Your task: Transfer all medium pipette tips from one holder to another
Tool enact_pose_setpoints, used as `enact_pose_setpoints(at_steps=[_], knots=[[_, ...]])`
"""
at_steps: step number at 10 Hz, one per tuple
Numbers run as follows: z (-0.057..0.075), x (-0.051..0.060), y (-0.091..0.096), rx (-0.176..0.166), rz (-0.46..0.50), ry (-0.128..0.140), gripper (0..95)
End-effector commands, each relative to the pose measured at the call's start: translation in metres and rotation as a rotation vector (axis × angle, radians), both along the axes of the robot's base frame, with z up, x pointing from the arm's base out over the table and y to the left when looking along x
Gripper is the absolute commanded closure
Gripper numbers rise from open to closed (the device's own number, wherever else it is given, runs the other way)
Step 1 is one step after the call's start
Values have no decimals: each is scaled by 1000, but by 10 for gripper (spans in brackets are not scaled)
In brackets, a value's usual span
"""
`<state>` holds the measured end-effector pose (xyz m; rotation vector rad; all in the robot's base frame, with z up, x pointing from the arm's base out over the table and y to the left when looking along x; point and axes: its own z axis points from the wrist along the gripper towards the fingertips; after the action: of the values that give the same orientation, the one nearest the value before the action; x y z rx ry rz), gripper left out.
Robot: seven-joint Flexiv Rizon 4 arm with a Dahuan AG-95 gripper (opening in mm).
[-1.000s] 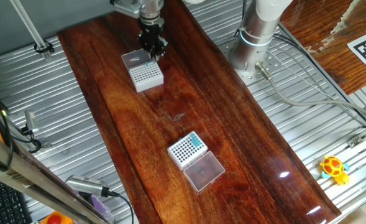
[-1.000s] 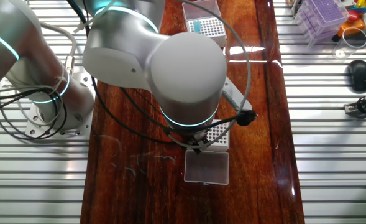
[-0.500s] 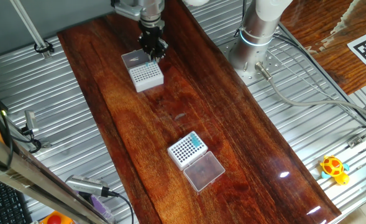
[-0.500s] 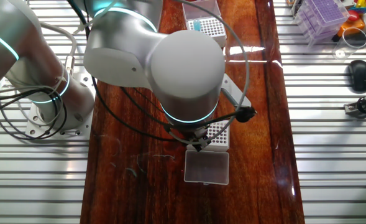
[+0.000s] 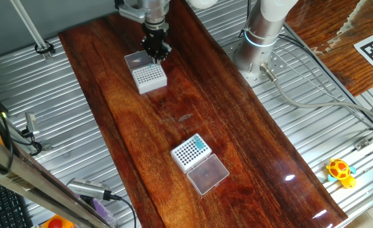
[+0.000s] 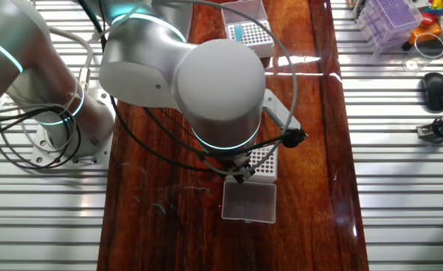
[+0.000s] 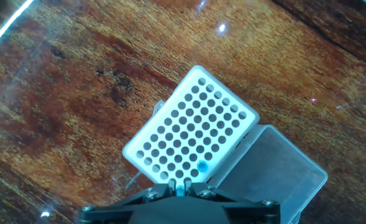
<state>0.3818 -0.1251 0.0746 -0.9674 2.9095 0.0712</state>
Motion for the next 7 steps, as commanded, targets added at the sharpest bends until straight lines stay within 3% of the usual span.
enact_pose_setpoints(at_steps=[1, 5, 7], knots=[[10, -1, -1, 0, 0, 6, 950], [52, 8, 0, 3, -4, 15, 950], [64, 11, 6, 4, -12, 21, 950]])
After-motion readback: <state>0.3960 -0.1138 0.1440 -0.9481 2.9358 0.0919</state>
